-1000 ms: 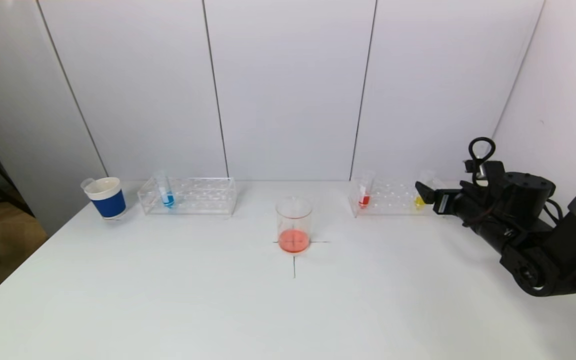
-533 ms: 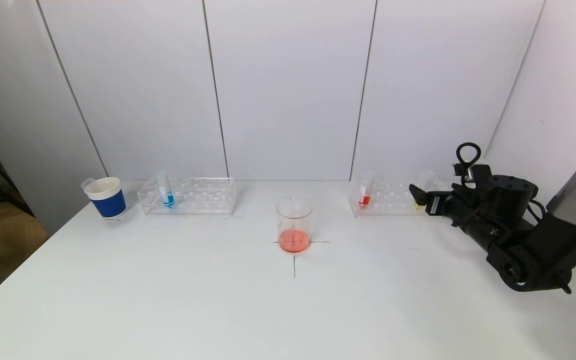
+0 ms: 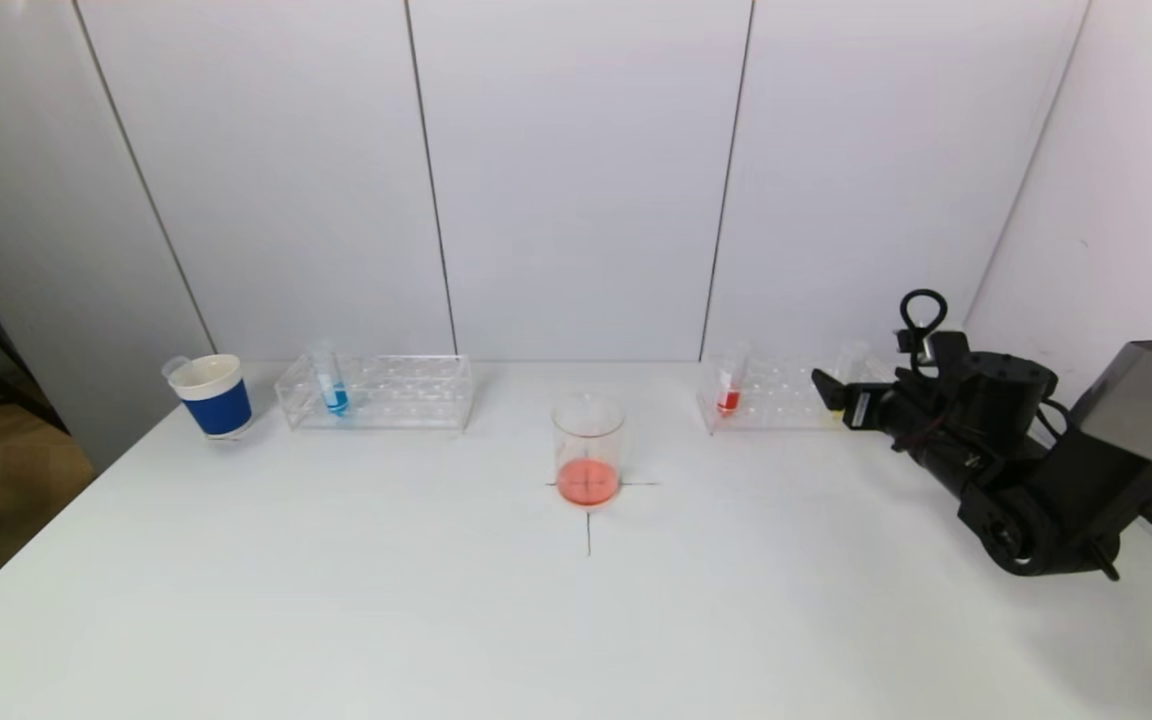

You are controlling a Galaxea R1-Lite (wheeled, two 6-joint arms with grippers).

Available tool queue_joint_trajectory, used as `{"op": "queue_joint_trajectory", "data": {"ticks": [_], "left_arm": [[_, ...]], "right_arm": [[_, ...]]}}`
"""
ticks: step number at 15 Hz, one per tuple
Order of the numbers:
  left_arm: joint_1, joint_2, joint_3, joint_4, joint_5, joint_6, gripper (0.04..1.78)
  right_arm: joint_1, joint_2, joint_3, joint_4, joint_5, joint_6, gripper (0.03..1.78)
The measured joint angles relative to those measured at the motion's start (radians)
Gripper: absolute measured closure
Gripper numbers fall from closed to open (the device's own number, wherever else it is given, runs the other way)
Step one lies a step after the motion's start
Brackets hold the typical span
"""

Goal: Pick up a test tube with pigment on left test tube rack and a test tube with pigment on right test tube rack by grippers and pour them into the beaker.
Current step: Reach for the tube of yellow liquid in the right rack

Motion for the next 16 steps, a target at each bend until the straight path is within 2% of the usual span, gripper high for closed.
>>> {"op": "queue_joint_trajectory", "data": {"ticks": [16], "left_arm": [[0.0, 0.0, 0.0, 0.0, 0.0, 0.0, 0.06]], "right_arm": [[-0.001, 0.085, -0.129, 0.0, -0.006, -0.013, 0.04]]}}
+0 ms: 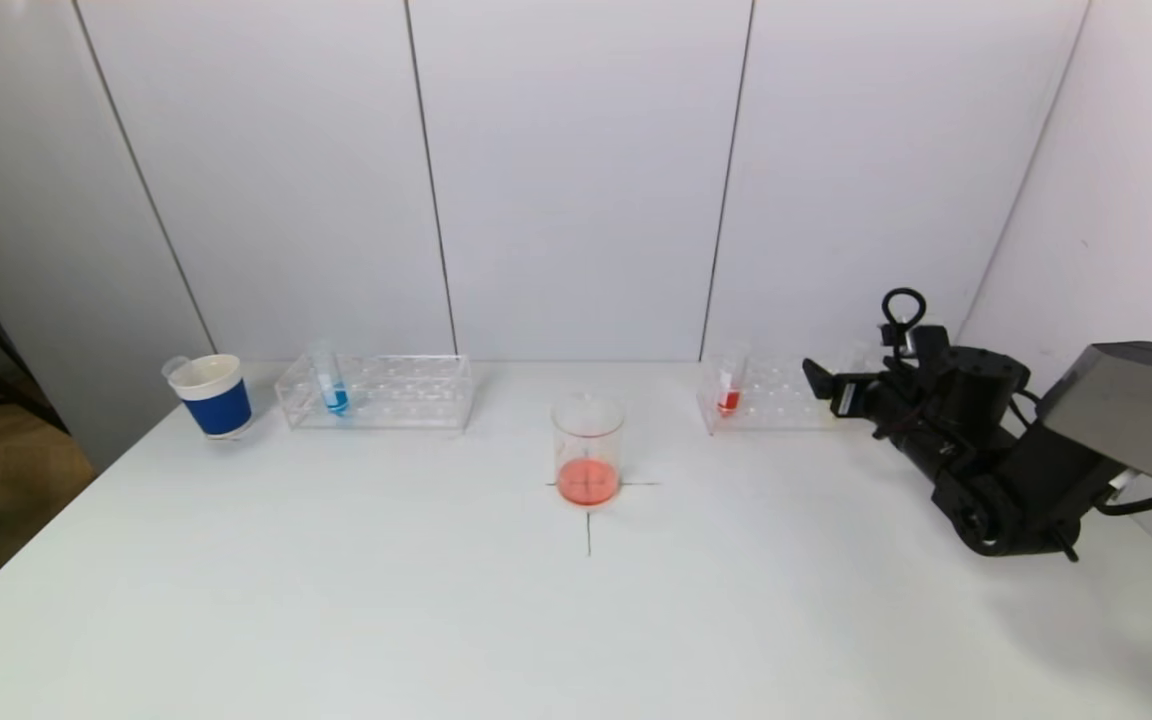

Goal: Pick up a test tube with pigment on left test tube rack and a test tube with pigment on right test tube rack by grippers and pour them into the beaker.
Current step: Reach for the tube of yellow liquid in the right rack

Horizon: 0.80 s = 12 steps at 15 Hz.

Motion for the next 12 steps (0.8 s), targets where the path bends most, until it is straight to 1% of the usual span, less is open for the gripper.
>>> {"op": "queue_joint_trajectory", "data": {"ticks": [12], "left_arm": [[0.0, 0.0, 0.0, 0.0, 0.0, 0.0, 0.06]], "right_arm": [[-0.004, 0.063, -0.098, 0.013, 0.0, -0.014, 0.04]]}}
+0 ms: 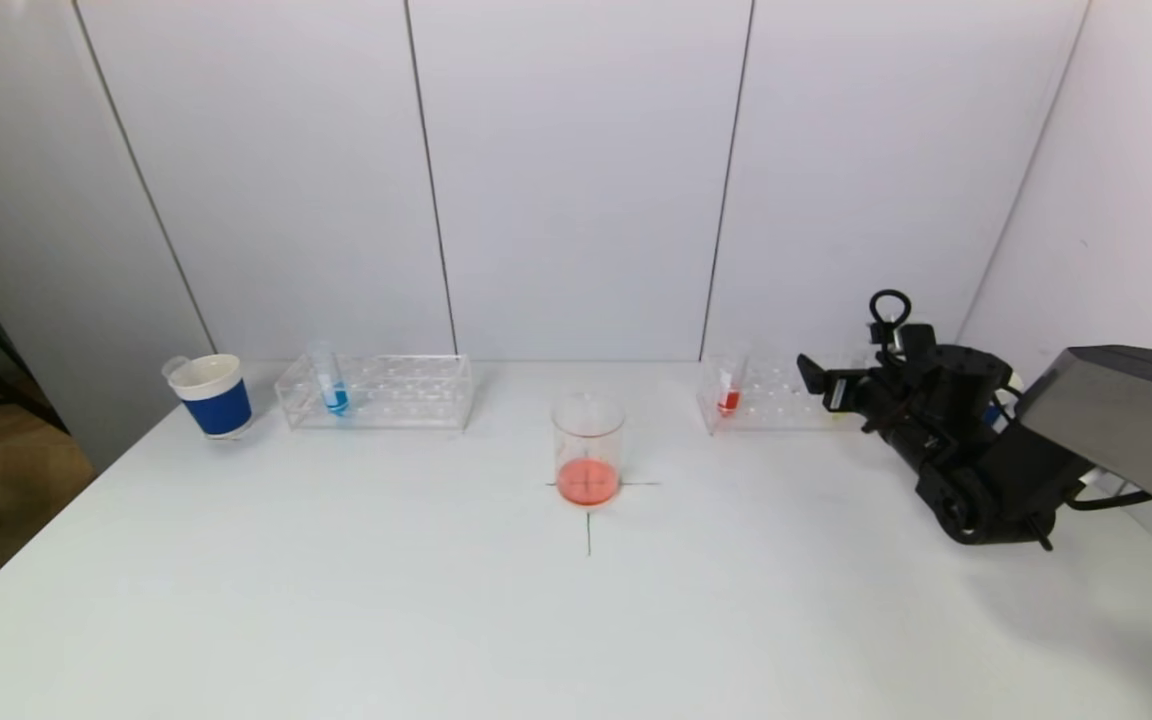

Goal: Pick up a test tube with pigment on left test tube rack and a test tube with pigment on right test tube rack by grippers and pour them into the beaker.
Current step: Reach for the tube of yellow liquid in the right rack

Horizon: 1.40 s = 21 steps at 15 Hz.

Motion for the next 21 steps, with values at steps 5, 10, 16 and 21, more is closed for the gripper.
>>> {"op": "queue_joint_trajectory", "data": {"ticks": [5, 10, 16, 21], "left_arm": [[0.0, 0.0, 0.0, 0.0, 0.0, 0.0, 0.06], [0.0, 0.0, 0.0, 0.0, 0.0, 0.0, 0.06], [0.0, 0.0, 0.0, 0.0, 0.0, 0.0, 0.06], [0.0, 0.0, 0.0, 0.0, 0.0, 0.0, 0.06]], "right_arm": [[-0.002, 0.016, -0.03, 0.004, -0.001, -0.007, 0.04], [-0.004, 0.022, -0.034, 0.003, -0.001, -0.01, 0.04], [-0.006, 0.022, -0.038, 0.003, -0.001, -0.01, 0.06], [-0.007, 0.023, -0.038, 0.005, -0.001, -0.01, 0.53]]}}
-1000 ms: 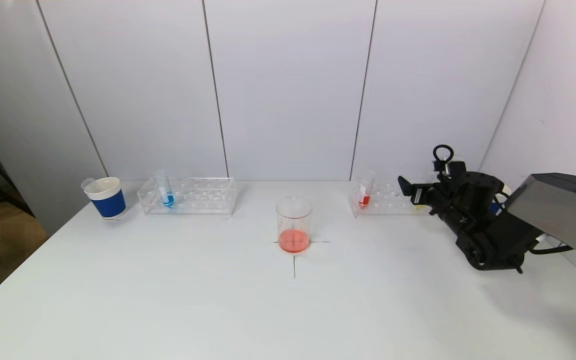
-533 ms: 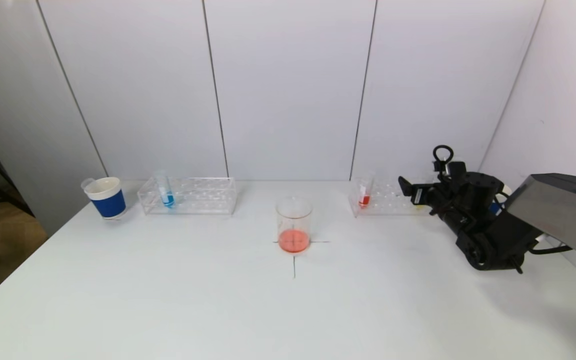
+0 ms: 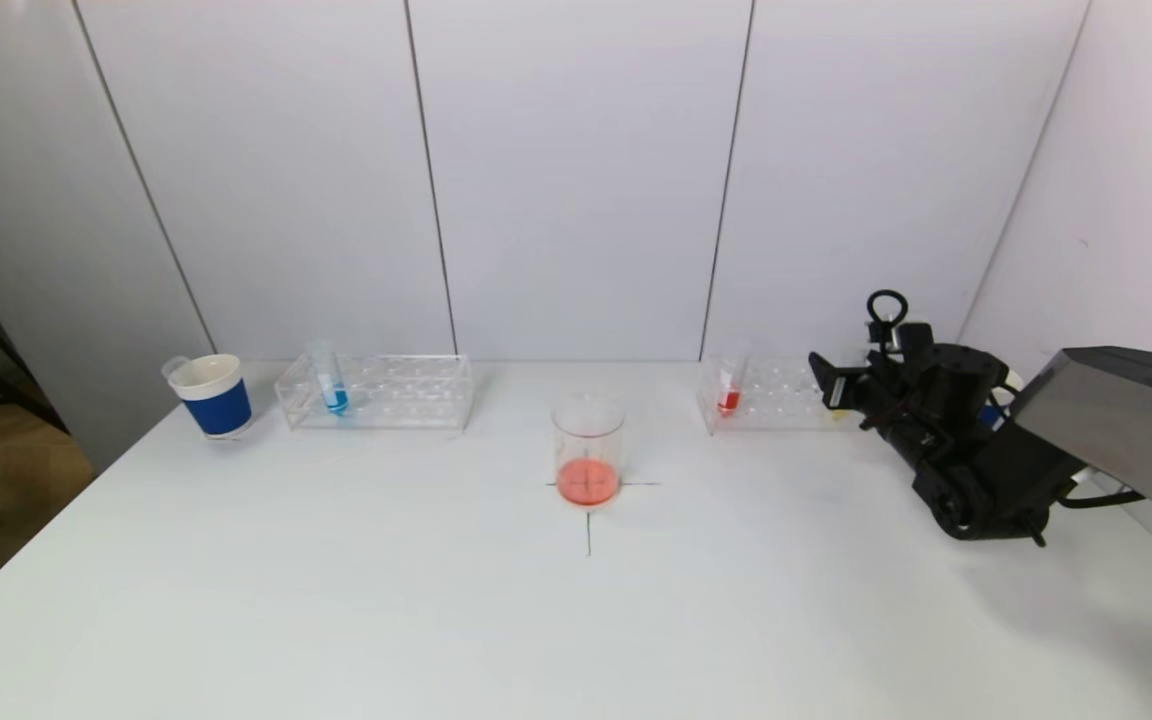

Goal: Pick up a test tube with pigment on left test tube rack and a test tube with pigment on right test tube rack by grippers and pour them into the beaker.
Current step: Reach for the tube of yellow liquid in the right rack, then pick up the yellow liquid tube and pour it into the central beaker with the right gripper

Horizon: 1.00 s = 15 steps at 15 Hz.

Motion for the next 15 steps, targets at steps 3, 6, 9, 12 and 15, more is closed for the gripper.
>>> {"op": "queue_joint_trajectory", "data": {"ticks": [3, 6, 9, 12, 15], "left_arm": [[0.0, 0.0, 0.0, 0.0, 0.0, 0.0, 0.06], [0.0, 0.0, 0.0, 0.0, 0.0, 0.0, 0.06], [0.0, 0.0, 0.0, 0.0, 0.0, 0.001, 0.06], [0.0, 0.0, 0.0, 0.0, 0.0, 0.0, 0.06], [0.0, 0.0, 0.0, 0.0, 0.0, 0.0, 0.06]], "right_arm": [[-0.001, 0.001, -0.001, 0.003, 0.0, 0.0, 1.09], [-0.001, 0.001, -0.001, 0.004, 0.0, -0.001, 1.29], [-0.001, 0.002, -0.002, 0.003, 0.0, -0.001, 1.27], [-0.002, 0.002, -0.002, 0.003, 0.0, -0.003, 1.27], [-0.001, -0.002, -0.002, 0.003, 0.0, -0.004, 1.27]]}}
